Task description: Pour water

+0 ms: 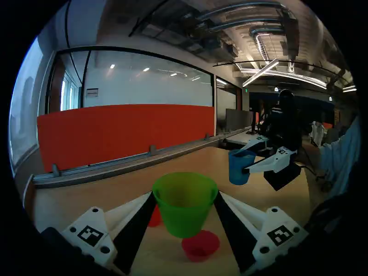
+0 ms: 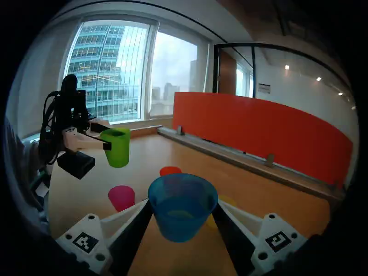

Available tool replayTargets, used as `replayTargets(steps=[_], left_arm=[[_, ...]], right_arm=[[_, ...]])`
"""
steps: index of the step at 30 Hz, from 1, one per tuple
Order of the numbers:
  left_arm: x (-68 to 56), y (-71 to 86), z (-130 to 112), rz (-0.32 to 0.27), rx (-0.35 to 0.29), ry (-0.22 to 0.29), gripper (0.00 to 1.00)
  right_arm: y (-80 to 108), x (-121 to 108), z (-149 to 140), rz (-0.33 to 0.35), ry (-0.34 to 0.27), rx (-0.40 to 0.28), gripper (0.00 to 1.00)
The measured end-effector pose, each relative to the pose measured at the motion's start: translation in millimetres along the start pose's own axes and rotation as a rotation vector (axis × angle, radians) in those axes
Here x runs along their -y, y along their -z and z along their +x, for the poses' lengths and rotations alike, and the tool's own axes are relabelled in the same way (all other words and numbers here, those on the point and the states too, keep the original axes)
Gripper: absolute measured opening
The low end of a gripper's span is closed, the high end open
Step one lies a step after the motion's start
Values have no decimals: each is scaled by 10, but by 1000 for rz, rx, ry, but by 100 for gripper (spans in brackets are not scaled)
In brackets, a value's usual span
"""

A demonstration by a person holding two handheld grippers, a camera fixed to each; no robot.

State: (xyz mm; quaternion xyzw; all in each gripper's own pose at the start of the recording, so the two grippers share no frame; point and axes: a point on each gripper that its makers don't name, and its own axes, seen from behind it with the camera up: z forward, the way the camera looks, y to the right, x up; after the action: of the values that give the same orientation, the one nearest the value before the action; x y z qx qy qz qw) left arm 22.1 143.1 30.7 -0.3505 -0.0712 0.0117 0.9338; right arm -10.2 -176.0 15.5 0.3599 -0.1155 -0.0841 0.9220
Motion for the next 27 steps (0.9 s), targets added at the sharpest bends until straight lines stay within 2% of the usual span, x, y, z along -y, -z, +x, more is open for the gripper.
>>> replayTargets(steps=[18, 27], left_arm=[[-155, 37, 174, -35, -51, -8, 88], [-208, 74, 249, -45, -73, -19, 88]], right_arm=[[36, 90, 397, 5, 30, -107, 90], [59, 97, 563, 7, 48, -135, 90]])
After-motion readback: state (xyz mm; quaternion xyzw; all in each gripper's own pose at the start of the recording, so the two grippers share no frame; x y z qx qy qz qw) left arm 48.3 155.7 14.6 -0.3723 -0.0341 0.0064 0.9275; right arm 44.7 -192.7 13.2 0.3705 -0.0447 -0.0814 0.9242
